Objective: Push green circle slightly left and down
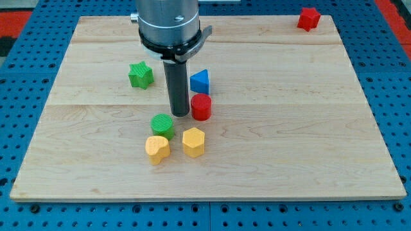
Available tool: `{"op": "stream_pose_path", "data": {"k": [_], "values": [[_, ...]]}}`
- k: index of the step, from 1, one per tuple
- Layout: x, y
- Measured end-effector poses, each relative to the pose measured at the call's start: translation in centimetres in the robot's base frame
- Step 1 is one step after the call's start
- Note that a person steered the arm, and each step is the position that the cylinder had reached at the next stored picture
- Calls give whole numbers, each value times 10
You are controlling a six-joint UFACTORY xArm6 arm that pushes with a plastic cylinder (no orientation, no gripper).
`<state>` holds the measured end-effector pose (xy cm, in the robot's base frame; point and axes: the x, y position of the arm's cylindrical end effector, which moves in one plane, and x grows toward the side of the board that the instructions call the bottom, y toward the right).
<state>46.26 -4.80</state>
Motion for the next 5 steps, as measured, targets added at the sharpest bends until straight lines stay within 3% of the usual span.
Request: {"op": "stream_pose_path", "data": {"k": [5], "values": [[24, -39]]}}
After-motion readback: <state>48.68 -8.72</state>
